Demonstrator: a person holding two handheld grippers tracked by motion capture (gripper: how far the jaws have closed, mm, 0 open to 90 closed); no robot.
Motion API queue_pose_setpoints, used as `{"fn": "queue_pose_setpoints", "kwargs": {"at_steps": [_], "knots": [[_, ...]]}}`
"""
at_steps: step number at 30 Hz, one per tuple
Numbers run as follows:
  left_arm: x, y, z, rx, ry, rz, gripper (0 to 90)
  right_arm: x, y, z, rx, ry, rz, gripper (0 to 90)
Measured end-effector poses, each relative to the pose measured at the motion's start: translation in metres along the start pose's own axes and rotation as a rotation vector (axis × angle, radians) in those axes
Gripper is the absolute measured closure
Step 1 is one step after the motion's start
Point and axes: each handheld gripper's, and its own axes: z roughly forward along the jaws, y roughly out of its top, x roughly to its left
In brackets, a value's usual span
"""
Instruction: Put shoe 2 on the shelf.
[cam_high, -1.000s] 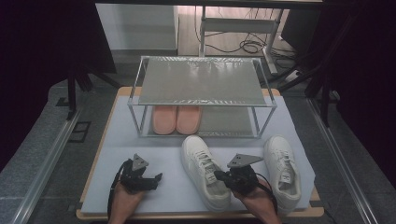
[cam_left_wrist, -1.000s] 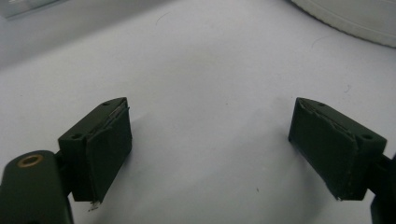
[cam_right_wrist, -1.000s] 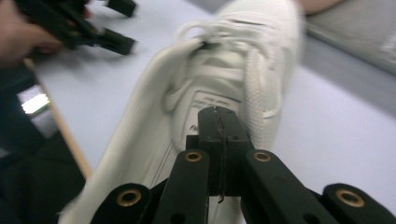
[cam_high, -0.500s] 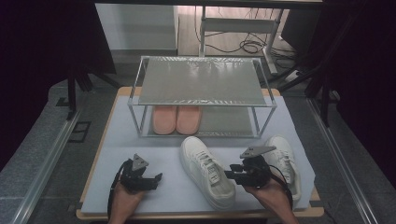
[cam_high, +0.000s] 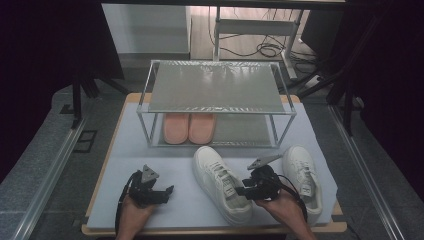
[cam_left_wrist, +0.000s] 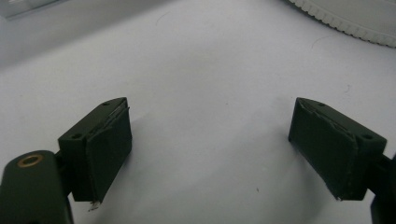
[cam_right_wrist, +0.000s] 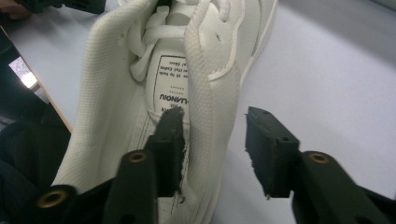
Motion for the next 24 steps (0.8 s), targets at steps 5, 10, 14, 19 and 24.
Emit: {"fn": "queue_pose_setpoints", "kwargs": {"at_steps": [5,10,14,19,24], "knots": [[0.0,0.0,0.0,-0.001,0.0,0.0,13.5,-0.001,0.003,0.002,0.023,0.018,0.015,75.6],[0.0,0.0,0.0,0.003,0.0,0.004,13.5,-0.008,0.003,0.002,0.03,0.075,0.092,80.2],[0.0,0.0,0.0,0.003,0.0,0.004,13.5,-0.011,0.003,0.002,0.028,0.097,0.117,80.2],[0.0,0.0,0.0,0.001,0.0,0.002,13.5,-0.02,0.0,0.001,-0.005,0.16,0.17,80.9],[0.0,0.0,0.0,0.001,0.0,0.002,13.5,-0.025,-0.003,0.0,-0.043,0.212,0.229,80.9]]}}
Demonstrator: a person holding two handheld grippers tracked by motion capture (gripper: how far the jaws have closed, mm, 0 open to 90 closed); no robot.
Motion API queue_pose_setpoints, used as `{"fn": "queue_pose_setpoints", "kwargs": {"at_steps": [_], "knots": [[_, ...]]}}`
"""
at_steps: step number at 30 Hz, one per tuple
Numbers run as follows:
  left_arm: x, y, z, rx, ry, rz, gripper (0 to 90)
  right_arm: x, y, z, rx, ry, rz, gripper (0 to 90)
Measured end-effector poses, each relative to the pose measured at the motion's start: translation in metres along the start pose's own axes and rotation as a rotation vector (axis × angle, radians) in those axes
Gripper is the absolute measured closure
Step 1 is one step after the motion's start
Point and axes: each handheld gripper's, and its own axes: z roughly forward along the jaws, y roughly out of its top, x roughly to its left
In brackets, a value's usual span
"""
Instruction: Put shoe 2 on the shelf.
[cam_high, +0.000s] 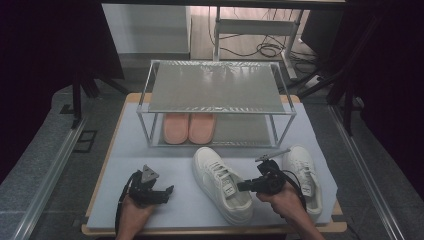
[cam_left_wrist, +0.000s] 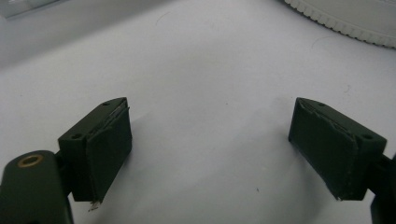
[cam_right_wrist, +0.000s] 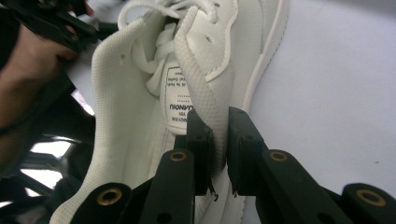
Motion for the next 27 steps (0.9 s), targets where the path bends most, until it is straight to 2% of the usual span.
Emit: {"fn": "queue_pose_setpoints", "kwargs": {"at_steps": [4,6,7,8,10,11,14,15,21,27], "knots": [[0.0,0.0,0.0,-0.001,0.0,0.0,13.5,-0.003,-0.001,-0.002,-0.023,0.03,0.036,81.2],[0.0,0.0,0.0,-0.001,-0.001,-0.001,13.5,-0.006,-0.002,-0.004,-0.039,0.075,0.059,81.1],[0.0,0.0,0.0,-0.001,-0.001,-0.001,13.5,-0.006,-0.002,-0.004,-0.039,0.075,0.059,81.1],[0.0,0.0,0.0,-0.002,-0.001,-0.002,13.5,-0.007,-0.002,-0.005,-0.053,0.106,0.079,81.3],[0.0,0.0,0.0,-0.002,0.0,-0.002,13.5,-0.008,-0.002,-0.006,-0.063,0.12,0.087,81.5],[0.0,0.0,0.0,-0.002,-0.001,-0.002,13.5,-0.009,-0.002,-0.008,-0.08,0.152,0.103,82.0],[0.0,0.0,0.0,-0.002,-0.001,-0.002,13.5,-0.01,-0.001,-0.009,-0.087,0.177,0.118,82.1],[0.0,0.0,0.0,-0.003,-0.001,-0.003,13.5,-0.011,0.0,-0.009,-0.088,0.19,0.137,82.5],[0.0,0.0,0.0,-0.003,-0.002,-0.002,13.5,-0.014,0.0,-0.01,-0.103,0.224,0.177,82.9],[0.0,0.0,0.0,-0.003,-0.002,-0.003,13.5,-0.013,0.002,-0.016,-0.131,0.248,0.186,82.9]]}}
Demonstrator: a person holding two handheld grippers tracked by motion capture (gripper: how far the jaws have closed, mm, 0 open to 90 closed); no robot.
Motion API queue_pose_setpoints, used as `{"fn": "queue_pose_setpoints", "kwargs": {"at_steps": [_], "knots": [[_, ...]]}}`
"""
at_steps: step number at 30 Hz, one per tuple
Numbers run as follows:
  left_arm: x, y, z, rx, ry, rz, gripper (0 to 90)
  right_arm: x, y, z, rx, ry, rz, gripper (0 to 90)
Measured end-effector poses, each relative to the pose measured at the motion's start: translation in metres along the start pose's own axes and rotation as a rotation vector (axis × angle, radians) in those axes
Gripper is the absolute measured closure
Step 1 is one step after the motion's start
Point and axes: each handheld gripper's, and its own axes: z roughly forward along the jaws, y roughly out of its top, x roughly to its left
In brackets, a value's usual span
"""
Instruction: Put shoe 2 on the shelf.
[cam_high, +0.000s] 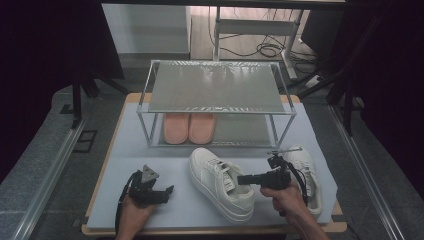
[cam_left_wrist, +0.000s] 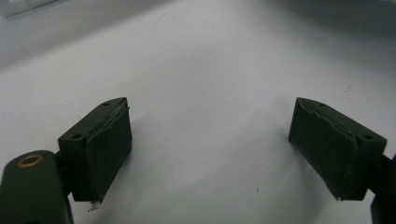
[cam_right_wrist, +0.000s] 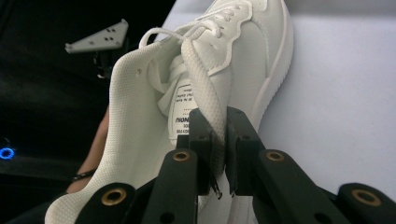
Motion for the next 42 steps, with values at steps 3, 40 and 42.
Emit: {"fn": "queue_pose_setpoints", "kwargs": {"at_steps": [3,40,42], "knots": [[0.0,0.0,0.0,0.0,0.0,0.0,13.5,0.002,0.002,-0.002,-0.012,0.017,0.007,82.9],[0.0,0.0,0.0,-0.005,-0.001,-0.004,13.4,0.064,0.062,-0.041,-0.148,0.265,-0.011,82.8],[0.0,0.0,0.0,-0.005,0.0,-0.007,13.5,0.069,0.069,-0.043,-0.163,0.263,-0.017,82.8]]}}
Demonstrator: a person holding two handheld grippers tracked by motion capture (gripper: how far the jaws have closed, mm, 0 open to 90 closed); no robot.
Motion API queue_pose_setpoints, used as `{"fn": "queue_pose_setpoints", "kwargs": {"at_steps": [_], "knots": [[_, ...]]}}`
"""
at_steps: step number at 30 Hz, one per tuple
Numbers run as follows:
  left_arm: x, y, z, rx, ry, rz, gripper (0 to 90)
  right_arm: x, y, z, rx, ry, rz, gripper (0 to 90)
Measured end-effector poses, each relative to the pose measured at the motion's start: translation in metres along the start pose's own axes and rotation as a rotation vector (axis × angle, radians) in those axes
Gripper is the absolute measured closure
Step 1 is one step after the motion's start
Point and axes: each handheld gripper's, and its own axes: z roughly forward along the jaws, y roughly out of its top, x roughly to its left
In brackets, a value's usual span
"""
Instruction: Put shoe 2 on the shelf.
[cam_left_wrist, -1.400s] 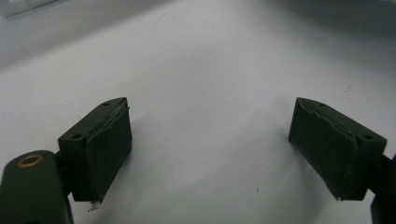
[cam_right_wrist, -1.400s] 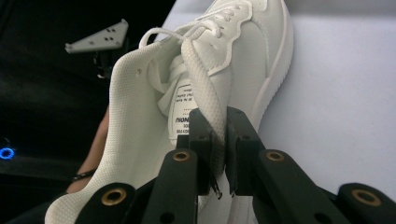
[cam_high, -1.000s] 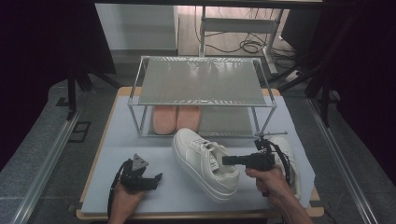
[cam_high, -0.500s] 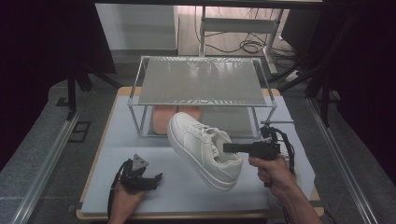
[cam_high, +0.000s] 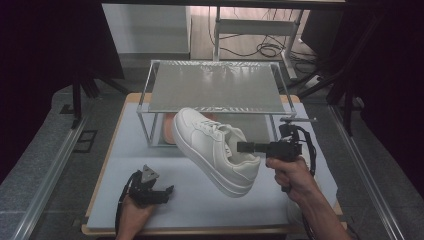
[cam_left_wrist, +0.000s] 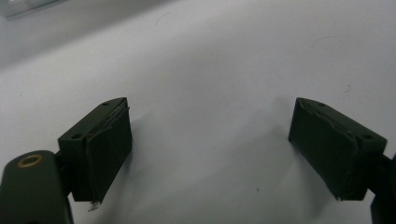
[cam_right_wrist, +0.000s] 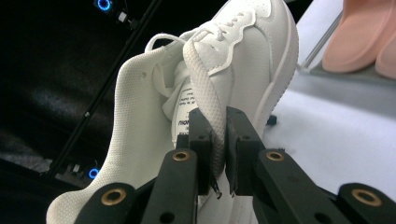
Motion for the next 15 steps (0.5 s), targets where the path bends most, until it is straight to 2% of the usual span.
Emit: {"fn": "queue_pose_setpoints", "kwargs": {"at_steps": [8,15], "knots": [[0.0,0.0,0.0,0.0,-0.002,-0.002,13.5,0.008,0.021,0.005,-0.05,-0.009,0.005,82.7],[0.0,0.0,0.0,0.0,-0.001,0.004,13.5,0.004,0.038,0.014,-0.105,-0.039,0.022,82.6]]}}
